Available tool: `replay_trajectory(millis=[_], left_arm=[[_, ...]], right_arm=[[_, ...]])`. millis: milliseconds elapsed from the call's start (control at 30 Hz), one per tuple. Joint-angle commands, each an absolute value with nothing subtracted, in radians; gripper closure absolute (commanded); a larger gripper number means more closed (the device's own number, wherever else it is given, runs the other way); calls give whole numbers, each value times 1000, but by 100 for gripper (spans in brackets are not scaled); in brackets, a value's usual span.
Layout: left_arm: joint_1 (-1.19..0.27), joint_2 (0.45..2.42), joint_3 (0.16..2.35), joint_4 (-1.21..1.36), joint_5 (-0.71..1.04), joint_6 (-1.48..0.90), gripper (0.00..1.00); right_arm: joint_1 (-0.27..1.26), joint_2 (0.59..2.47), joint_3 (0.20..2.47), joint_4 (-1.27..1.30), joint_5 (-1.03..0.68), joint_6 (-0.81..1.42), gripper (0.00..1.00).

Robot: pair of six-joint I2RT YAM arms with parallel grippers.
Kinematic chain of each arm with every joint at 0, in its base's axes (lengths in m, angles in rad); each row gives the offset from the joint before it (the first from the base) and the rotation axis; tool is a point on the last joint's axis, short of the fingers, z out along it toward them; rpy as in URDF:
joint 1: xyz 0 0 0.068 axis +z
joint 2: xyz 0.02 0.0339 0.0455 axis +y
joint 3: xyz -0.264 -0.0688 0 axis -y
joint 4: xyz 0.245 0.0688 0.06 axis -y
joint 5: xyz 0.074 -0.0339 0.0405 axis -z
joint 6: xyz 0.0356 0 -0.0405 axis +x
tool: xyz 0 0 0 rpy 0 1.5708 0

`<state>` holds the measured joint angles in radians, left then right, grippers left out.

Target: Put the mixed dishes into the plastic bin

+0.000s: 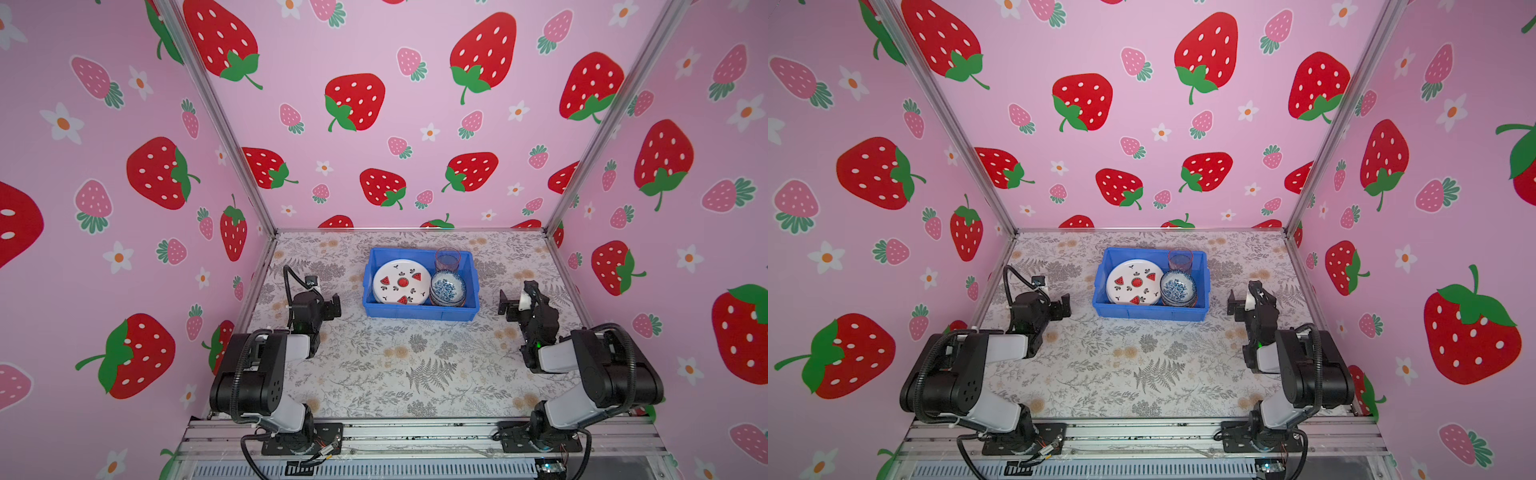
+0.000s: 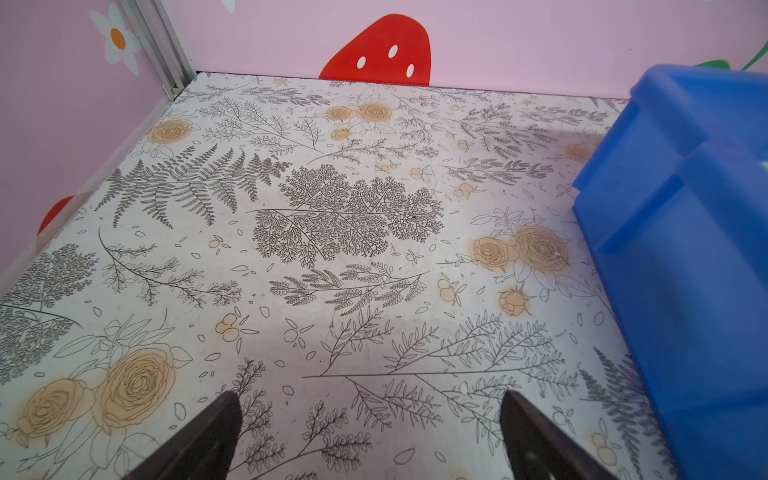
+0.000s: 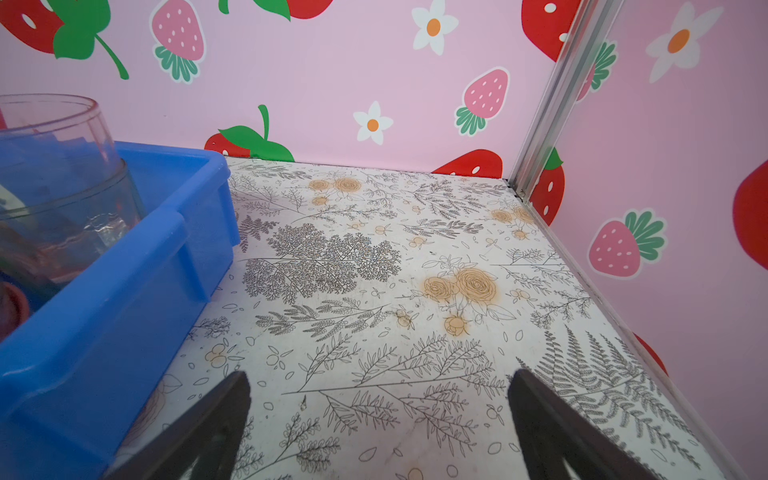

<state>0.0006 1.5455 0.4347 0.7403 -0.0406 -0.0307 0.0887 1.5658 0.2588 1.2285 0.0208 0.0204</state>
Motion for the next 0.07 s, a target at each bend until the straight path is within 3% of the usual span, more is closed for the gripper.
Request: replay_trajectory(millis=[0, 33], left_arm=[[6, 1552, 463, 750, -28, -29, 1], [7, 1552, 462, 752, -28, -29, 1]], right_arm=[[85, 1572, 272, 1241, 18, 0, 1], [85, 1571, 272, 1241, 19, 0, 1]])
